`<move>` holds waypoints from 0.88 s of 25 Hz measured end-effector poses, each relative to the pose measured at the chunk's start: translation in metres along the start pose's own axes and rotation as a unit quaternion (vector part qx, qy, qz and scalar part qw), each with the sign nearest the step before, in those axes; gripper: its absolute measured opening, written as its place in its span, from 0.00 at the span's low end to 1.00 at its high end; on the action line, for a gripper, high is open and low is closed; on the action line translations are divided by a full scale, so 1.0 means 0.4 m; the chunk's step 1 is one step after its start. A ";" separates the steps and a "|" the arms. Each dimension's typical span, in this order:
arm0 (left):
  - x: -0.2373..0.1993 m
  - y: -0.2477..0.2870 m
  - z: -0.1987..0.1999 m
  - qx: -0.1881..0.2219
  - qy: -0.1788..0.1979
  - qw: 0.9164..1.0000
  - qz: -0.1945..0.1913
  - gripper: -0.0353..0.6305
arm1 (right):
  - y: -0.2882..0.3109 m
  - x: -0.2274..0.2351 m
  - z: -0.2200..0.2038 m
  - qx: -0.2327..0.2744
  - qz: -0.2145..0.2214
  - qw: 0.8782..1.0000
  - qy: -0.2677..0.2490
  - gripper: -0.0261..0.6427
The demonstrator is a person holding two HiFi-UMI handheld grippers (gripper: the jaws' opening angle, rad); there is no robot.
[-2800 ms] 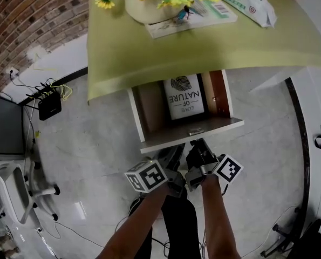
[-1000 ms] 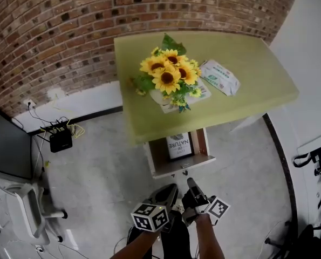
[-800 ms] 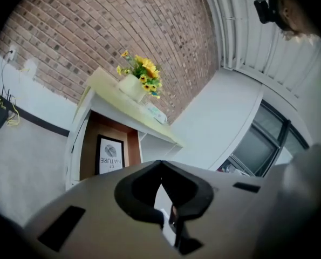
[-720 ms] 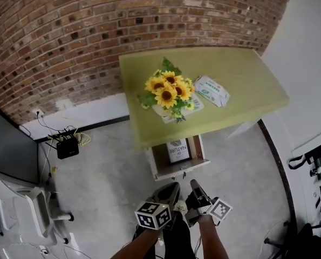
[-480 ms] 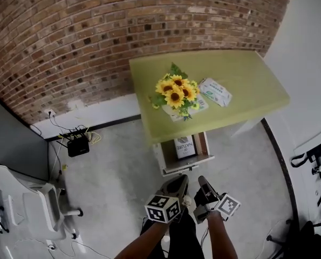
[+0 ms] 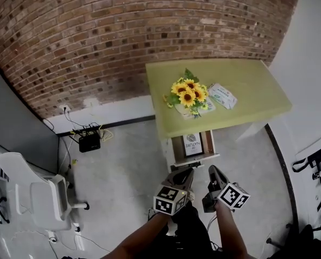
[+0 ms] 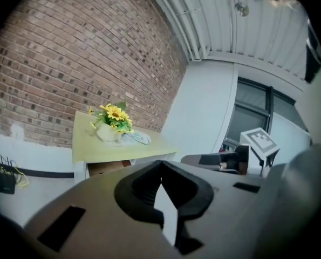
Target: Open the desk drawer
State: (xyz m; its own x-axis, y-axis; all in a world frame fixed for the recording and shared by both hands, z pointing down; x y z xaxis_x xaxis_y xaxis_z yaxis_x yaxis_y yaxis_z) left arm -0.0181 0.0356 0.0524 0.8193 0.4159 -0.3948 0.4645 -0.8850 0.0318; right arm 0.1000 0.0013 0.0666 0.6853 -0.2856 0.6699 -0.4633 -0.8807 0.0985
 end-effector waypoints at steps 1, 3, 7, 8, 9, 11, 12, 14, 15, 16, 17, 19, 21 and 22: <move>-0.001 -0.011 0.012 0.001 0.008 1.000 0.002 0.07 | -0.001 -0.019 0.007 0.002 0.005 1.000 -0.010 0.06; -0.004 -0.029 0.035 0.004 0.024 1.000 0.008 0.07 | -0.004 -0.052 0.016 0.013 0.015 0.999 -0.030 0.06; 0.005 -0.046 0.062 0.010 0.059 0.998 0.005 0.07 | -0.034 -0.086 0.025 0.044 0.015 0.994 -0.099 0.06; 0.003 -0.050 0.064 0.010 0.063 0.998 0.005 0.07 | -0.042 -0.089 0.022 0.049 0.010 0.992 -0.112 0.06; -0.001 -0.053 0.064 0.010 0.062 0.998 0.007 0.07 | -0.050 -0.090 0.019 0.052 0.004 0.991 -0.121 0.06; -0.011 -0.060 0.061 0.009 0.056 0.998 0.012 0.07 | -0.064 -0.088 0.010 0.054 -0.006 0.990 -0.129 0.06; -0.015 -0.065 0.060 0.008 0.055 0.998 0.013 0.07 | -0.070 -0.087 0.004 0.053 -0.010 0.990 -0.128 0.06; -0.018 -0.079 0.061 0.009 0.057 0.998 0.015 0.07 | -0.085 -0.087 -0.007 0.048 -0.014 0.991 -0.125 0.06; -0.017 -0.085 0.062 0.011 0.057 0.998 0.015 0.07 | -0.092 -0.087 -0.010 0.047 -0.015 0.991 -0.127 0.06; -0.018 -0.090 0.063 0.013 0.058 0.998 0.015 0.07 | -0.097 -0.088 -0.011 0.047 -0.016 0.990 -0.130 0.06; -0.018 -0.094 0.065 0.015 0.058 0.998 0.015 0.07 | -0.101 -0.088 -0.010 0.049 -0.017 0.990 -0.132 0.06; -0.020 -0.101 0.066 0.017 0.061 0.998 0.014 0.07 | -0.107 -0.091 -0.010 0.051 -0.019 0.990 -0.131 0.06; -0.022 -0.109 0.061 0.017 0.061 0.998 0.016 0.07 | -0.113 -0.101 -0.017 0.045 -0.014 0.989 -0.137 0.06; -0.024 -0.113 0.057 0.016 0.060 0.998 0.018 0.07 | -0.116 -0.109 -0.022 0.039 -0.010 0.989 -0.146 0.06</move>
State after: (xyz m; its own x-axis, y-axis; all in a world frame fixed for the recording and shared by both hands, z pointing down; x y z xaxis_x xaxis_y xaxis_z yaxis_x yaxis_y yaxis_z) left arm -0.0546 0.0670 0.0339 0.8706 0.4041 -0.2805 0.4246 -0.9053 0.0137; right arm 0.0867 0.0580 0.0395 0.8320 -0.3542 0.4270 -0.4105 -0.9108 0.0442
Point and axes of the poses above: the fingertips, and each gripper's own axes: y forward along the fingers, x to its right, z out of its top, the point moved 3 cm from there along -y, backward along the fingers, and after that the axes turned 15 degrees about x, right-handed, at the moved point
